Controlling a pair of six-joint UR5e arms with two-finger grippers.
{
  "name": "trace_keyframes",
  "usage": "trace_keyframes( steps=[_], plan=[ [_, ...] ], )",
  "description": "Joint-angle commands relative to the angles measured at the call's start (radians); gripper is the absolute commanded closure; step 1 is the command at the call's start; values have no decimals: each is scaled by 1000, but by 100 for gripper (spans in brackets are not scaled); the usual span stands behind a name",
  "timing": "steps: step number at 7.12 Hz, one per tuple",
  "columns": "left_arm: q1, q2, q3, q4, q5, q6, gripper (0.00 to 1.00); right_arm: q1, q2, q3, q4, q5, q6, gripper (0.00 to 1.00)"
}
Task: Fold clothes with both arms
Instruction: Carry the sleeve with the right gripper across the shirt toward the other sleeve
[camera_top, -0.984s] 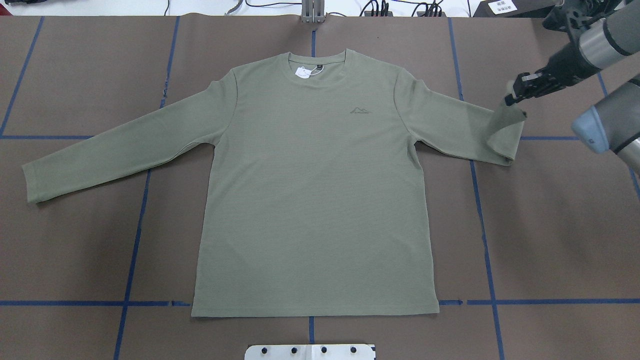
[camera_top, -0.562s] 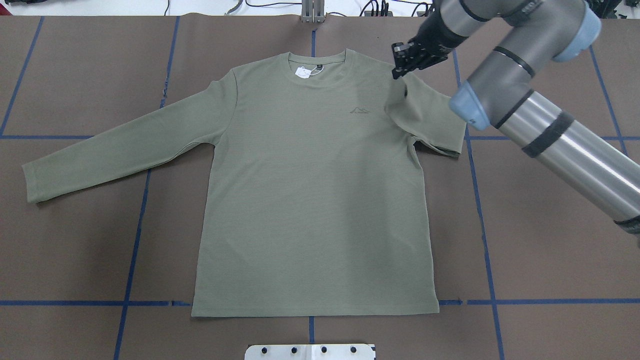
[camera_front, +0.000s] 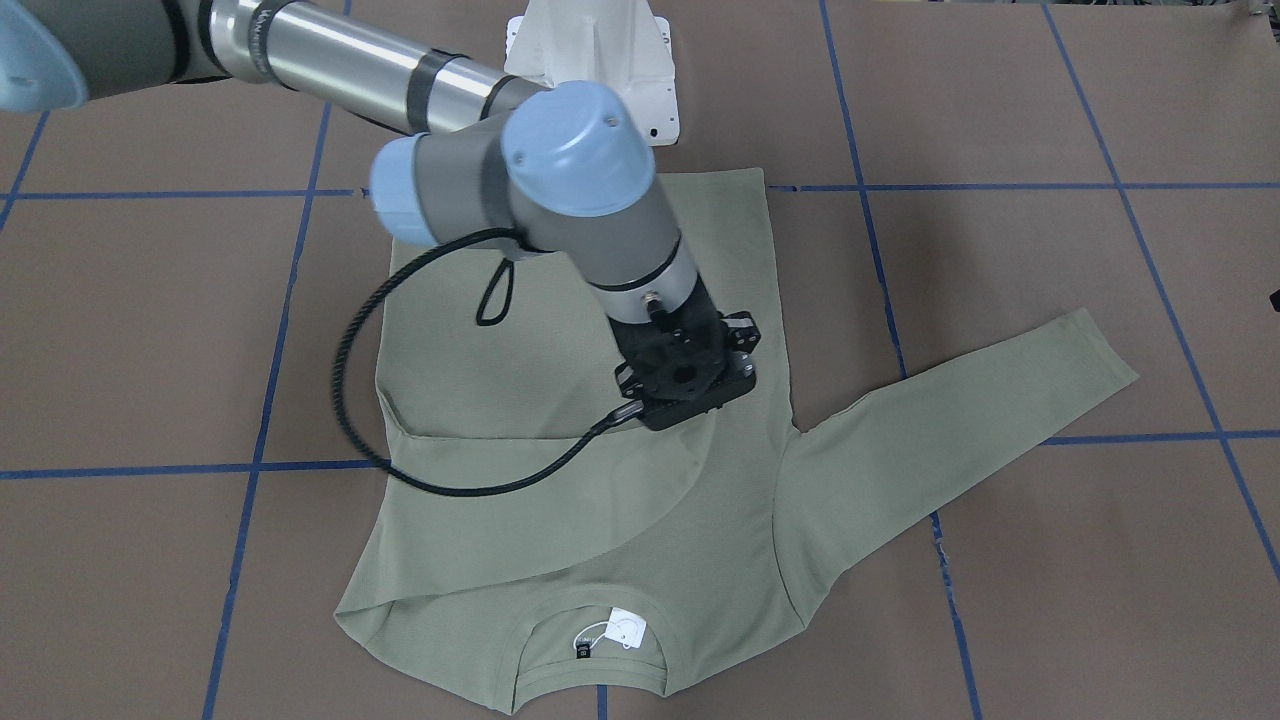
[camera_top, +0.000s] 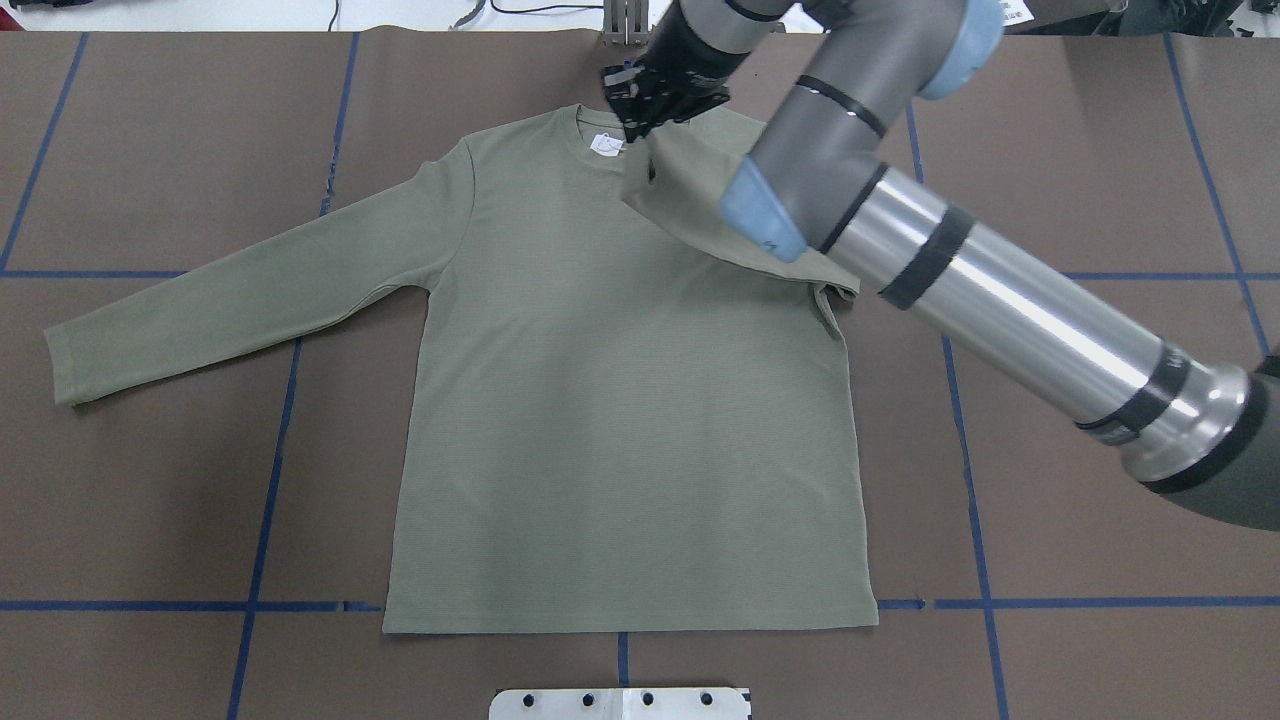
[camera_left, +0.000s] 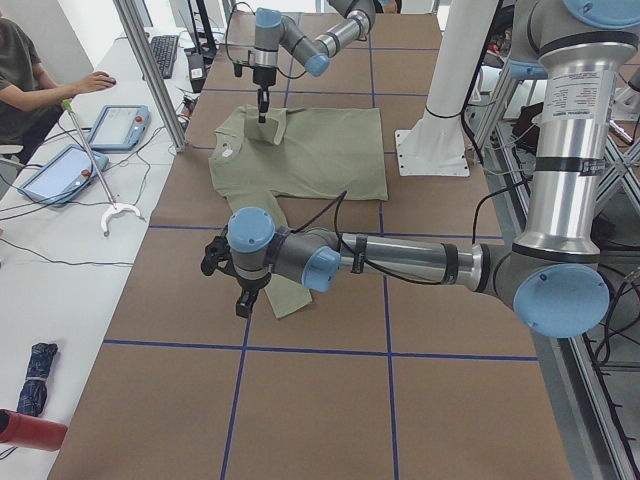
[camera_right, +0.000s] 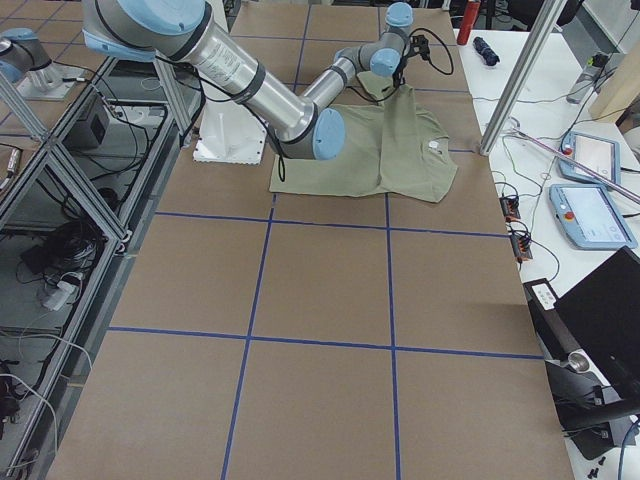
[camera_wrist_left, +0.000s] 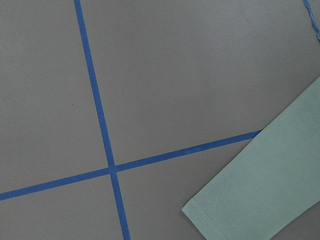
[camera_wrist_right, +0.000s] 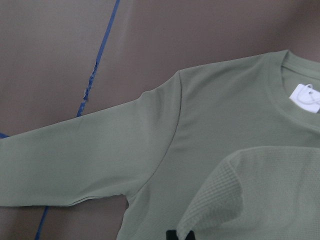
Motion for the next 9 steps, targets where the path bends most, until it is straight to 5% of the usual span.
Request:
trace_keyframes(
  steps=[1, 4, 5, 6, 7, 9],
  plan=[
    [-2, 4, -10, 1, -1, 0, 0, -71, 29, -92, 22, -97, 5, 100],
    [0, 0, -13, 1, 0, 0, 0, -85, 43, -168, 96, -113, 7, 95],
    [0, -6, -12, 3, 2, 0, 0, -98, 88, -171, 96, -133, 16, 23],
    [0, -8, -10, 3, 2, 0, 0, -126, 119, -178, 96, -200, 54, 1],
    [0, -5, -12, 3, 0, 1, 0, -157, 121, -179, 107, -278, 80, 1],
    [0, -5, -6, 1, 2, 3, 0, -151, 119, -179, 102, -282, 111, 1]
  ],
)
